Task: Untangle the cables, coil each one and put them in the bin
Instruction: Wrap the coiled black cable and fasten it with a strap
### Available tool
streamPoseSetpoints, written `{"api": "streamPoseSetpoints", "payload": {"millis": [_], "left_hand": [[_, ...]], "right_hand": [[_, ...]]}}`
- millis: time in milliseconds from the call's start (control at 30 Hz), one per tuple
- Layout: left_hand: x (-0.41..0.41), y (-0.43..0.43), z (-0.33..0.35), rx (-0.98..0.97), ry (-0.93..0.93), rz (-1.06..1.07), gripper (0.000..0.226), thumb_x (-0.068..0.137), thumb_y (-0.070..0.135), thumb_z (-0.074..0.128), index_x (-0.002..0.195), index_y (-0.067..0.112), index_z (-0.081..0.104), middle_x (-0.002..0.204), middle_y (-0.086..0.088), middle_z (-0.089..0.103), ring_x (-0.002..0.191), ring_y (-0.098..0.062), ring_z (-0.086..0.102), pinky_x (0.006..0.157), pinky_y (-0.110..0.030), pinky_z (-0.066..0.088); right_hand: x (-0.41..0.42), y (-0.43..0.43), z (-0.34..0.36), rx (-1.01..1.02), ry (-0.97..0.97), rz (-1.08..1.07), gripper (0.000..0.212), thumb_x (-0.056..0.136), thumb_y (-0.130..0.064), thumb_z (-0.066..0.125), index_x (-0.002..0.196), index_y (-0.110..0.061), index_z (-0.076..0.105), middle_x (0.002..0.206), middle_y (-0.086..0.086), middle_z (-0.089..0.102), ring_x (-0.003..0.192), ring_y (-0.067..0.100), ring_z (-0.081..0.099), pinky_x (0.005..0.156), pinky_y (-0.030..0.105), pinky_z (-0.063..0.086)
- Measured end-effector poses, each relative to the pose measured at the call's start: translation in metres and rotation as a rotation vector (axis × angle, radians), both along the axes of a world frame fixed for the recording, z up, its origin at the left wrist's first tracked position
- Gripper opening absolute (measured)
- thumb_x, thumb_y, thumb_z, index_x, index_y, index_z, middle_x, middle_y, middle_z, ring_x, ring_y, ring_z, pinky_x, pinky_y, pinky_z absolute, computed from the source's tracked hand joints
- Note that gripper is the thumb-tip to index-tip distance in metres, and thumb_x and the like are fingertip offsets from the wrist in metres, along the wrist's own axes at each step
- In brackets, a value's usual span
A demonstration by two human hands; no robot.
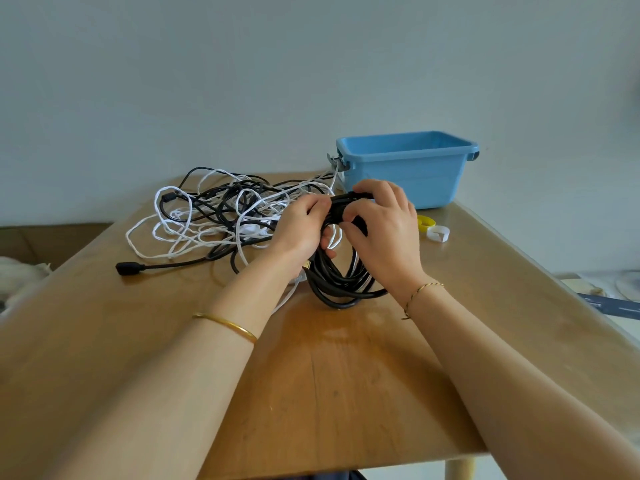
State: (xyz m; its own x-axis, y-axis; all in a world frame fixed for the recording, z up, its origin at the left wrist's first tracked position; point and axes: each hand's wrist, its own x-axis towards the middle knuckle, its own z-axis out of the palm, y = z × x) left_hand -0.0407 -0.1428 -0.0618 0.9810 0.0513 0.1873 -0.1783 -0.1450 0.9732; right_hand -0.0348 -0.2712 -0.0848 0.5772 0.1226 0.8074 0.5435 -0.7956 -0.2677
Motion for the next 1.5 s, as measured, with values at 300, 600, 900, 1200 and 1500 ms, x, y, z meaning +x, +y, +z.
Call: {"api": "streamPoseSetpoints", "payload": {"millis": [300, 600, 900, 1200, 1500], "left_hand": [[0.003, 0.016, 0.0, 0.033, 0.035, 0.07, 0.026, 0.103, 0.023, 0.035, 0.094, 0.014, 0.057, 0.064, -0.006, 0.05, 0.051, -0.019, 0.051, 0.043, -0.024, 0.047], [0.002, 0.022, 0.004, -0.152, 0.062, 0.086, 0.022, 0.103, 0.029, 0.041, 0.111, 0.015, 0.056, 0.068, -0.006, 0.051, 0.045, -0.013, 0.047, 0.05, -0.029, 0.052], [-0.008, 0.019, 0.01, -0.109, 0.022, -0.041, 0.019, 0.103, 0.027, 0.041, 0.106, 0.019, 0.058, 0.064, -0.006, 0.051, 0.044, -0.017, 0.05, 0.049, -0.028, 0.046], [-0.009, 0.015, 0.007, -0.225, 0.051, -0.125, 0.02, 0.102, 0.027, 0.043, 0.099, 0.016, 0.06, 0.064, -0.008, 0.051, 0.047, -0.017, 0.046, 0.057, -0.033, 0.044], [-0.01, 0.016, 0.019, -0.281, 0.181, -0.129, 0.026, 0.101, 0.023, 0.044, 0.109, 0.008, 0.063, 0.084, -0.014, 0.068, 0.065, -0.025, 0.066, 0.055, -0.033, 0.058]], "right_hand": [[-0.026, -0.01, 0.034, 0.582, 0.184, 0.31, 0.016, 0.084, -0.01, 0.053, 0.078, -0.023, 0.046, 0.088, 0.006, 0.066, 0.086, 0.021, 0.062, 0.073, 0.041, 0.05], [0.0, -0.045, 0.007, -0.21, 0.801, -0.294, 0.017, 0.08, -0.007, 0.053, 0.067, -0.017, 0.049, 0.075, 0.004, 0.056, 0.07, 0.026, 0.055, 0.054, 0.026, 0.038], [-0.016, -0.031, 0.038, 0.527, 0.65, 0.258, 0.043, 0.088, -0.046, 0.056, 0.09, -0.004, 0.066, 0.085, 0.018, 0.067, 0.076, 0.029, 0.064, 0.08, 0.043, 0.054], [-0.013, -0.008, 0.025, 0.906, 1.108, 0.614, 0.019, 0.09, -0.002, 0.059, 0.106, 0.007, 0.059, 0.088, 0.021, 0.068, 0.072, 0.029, 0.07, 0.077, 0.047, 0.058], [-0.011, -0.007, 0.023, 0.689, 0.768, 0.378, 0.012, 0.089, -0.009, 0.061, 0.099, -0.007, 0.053, 0.046, 0.001, 0.047, 0.042, 0.021, 0.047, 0.051, 0.036, 0.052]]}}
